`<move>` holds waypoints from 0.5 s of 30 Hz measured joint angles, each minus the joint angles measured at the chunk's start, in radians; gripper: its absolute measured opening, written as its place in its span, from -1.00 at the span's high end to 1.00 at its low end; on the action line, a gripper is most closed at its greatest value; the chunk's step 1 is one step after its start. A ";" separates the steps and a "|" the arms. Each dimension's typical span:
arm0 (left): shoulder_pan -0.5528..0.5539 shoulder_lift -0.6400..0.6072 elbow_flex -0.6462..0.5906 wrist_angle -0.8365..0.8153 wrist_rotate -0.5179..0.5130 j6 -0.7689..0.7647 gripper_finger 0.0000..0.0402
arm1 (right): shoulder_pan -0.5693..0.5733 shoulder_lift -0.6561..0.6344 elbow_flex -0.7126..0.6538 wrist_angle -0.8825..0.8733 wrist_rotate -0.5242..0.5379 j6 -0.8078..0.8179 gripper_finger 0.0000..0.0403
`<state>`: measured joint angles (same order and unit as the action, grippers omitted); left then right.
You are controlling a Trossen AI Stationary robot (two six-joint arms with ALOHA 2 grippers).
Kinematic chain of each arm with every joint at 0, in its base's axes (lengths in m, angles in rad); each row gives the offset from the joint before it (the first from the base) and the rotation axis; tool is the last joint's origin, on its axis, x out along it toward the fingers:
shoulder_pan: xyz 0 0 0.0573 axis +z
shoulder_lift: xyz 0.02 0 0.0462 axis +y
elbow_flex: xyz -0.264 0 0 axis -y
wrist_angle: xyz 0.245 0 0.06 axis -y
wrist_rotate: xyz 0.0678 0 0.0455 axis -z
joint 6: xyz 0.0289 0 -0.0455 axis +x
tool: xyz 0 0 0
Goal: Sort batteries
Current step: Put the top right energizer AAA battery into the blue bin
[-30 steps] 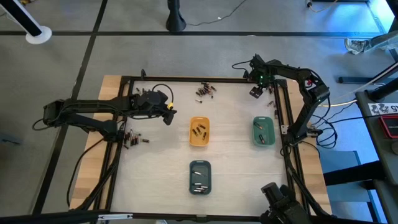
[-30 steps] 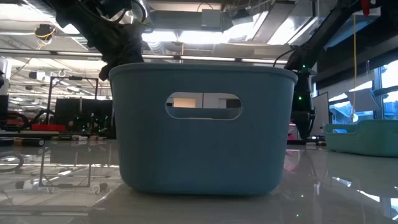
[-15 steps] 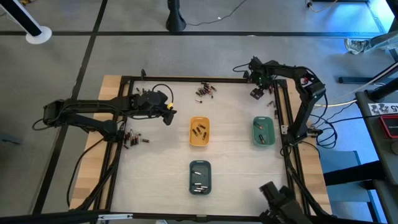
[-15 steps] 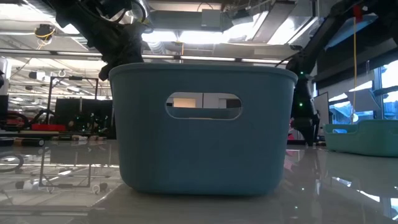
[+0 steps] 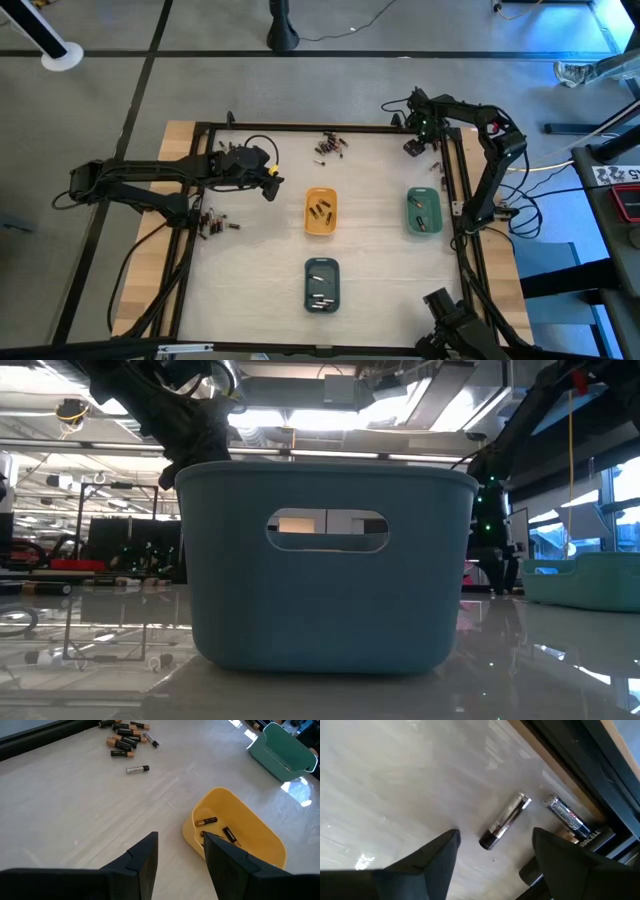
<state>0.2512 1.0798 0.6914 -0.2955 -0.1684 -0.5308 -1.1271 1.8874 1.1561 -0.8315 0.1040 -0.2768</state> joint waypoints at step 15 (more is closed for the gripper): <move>0.000 0.000 0.000 0.000 0.000 -0.005 0.27 | -0.001 0.001 -0.002 0.015 -0.111 0.256 0.32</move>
<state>0.2512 1.0800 0.6914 -0.2955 -0.1684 -0.5358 -1.1278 1.8885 1.1538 -0.8167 -0.0067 -0.0205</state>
